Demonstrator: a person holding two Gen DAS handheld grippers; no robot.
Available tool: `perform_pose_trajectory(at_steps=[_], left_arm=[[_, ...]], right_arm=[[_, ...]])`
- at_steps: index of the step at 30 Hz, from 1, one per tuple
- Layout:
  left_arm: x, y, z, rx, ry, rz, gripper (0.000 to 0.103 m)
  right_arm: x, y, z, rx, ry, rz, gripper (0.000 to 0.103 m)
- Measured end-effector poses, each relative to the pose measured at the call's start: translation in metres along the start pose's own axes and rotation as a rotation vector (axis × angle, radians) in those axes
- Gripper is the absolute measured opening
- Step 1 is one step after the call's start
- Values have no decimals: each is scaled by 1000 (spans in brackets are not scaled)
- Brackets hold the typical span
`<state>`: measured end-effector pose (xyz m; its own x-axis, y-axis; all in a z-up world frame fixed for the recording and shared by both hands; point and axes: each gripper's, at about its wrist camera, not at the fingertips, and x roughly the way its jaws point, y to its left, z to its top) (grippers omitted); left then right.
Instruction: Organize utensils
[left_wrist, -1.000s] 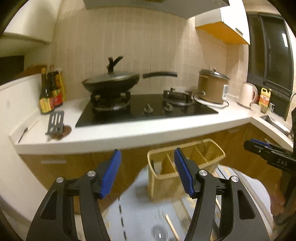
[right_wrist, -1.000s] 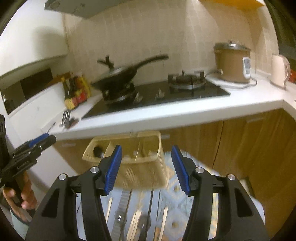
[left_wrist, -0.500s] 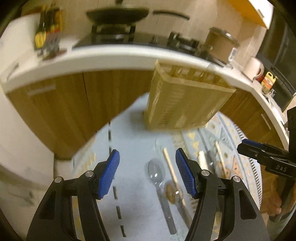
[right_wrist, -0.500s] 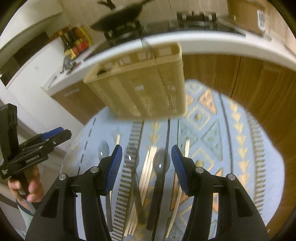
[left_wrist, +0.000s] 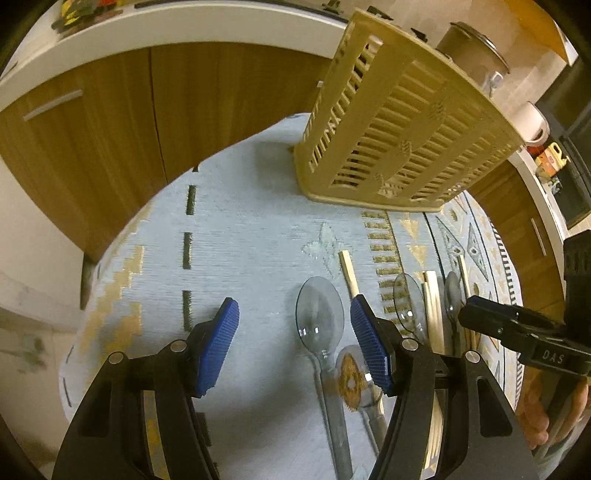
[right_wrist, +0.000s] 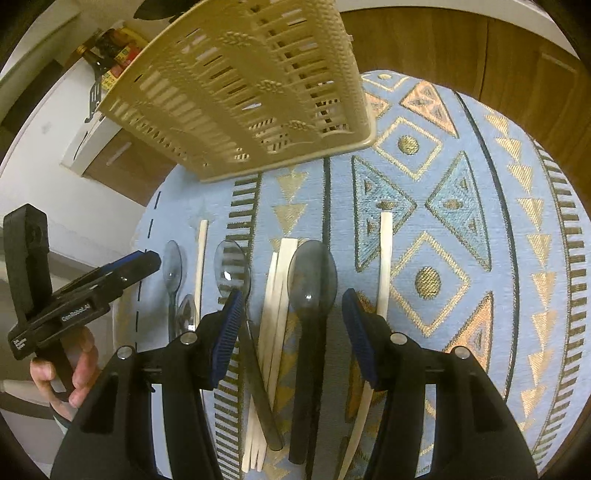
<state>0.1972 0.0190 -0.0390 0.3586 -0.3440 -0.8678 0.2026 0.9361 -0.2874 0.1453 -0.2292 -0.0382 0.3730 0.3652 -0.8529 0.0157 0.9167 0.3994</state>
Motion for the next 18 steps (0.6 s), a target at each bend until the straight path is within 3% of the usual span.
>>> perform_pose_trajectory(at_steps=[11,18], left_arm=[[22,-19,2,10,7,80,59],[27,-36,-5,73,-22,191,46]], right_arm=[[0,-4,11,-7,-5,-27,52],[6,-1,19,-12,6,-35,52]])
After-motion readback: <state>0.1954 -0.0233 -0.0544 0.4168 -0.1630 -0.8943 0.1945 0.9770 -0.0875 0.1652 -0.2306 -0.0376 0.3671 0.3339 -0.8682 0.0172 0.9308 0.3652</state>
